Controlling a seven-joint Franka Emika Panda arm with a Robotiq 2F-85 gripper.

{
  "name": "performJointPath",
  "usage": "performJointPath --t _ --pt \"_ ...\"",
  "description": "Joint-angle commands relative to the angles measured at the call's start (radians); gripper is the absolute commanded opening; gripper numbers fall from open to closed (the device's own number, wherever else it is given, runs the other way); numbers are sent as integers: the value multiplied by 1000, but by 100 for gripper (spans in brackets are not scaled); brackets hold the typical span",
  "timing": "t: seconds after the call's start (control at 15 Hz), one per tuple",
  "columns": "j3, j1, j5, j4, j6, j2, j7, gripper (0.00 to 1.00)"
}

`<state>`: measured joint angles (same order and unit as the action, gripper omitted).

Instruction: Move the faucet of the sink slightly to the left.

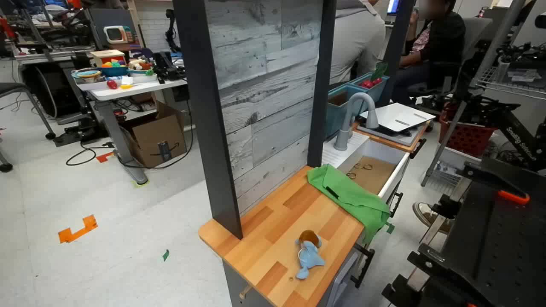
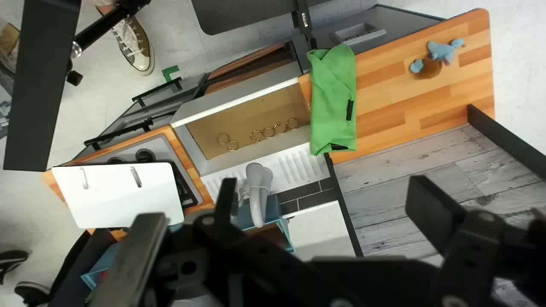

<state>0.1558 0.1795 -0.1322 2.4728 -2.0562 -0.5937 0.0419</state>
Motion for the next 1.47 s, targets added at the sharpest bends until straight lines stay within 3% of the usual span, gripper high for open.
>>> performJointPath --t 0.0,0.53,0.67,0.93,1.4 --pt "-1 1 1 -4 3 1 1 100" --pt "-1 1 1 -5 3 1 1 100" --pt "0 1 13 5 -54 7 -21 100" --pt "-8 -2 11 9 -136 56 -41 100" --pt "25 -34 84 -34 -207 208 34 100"
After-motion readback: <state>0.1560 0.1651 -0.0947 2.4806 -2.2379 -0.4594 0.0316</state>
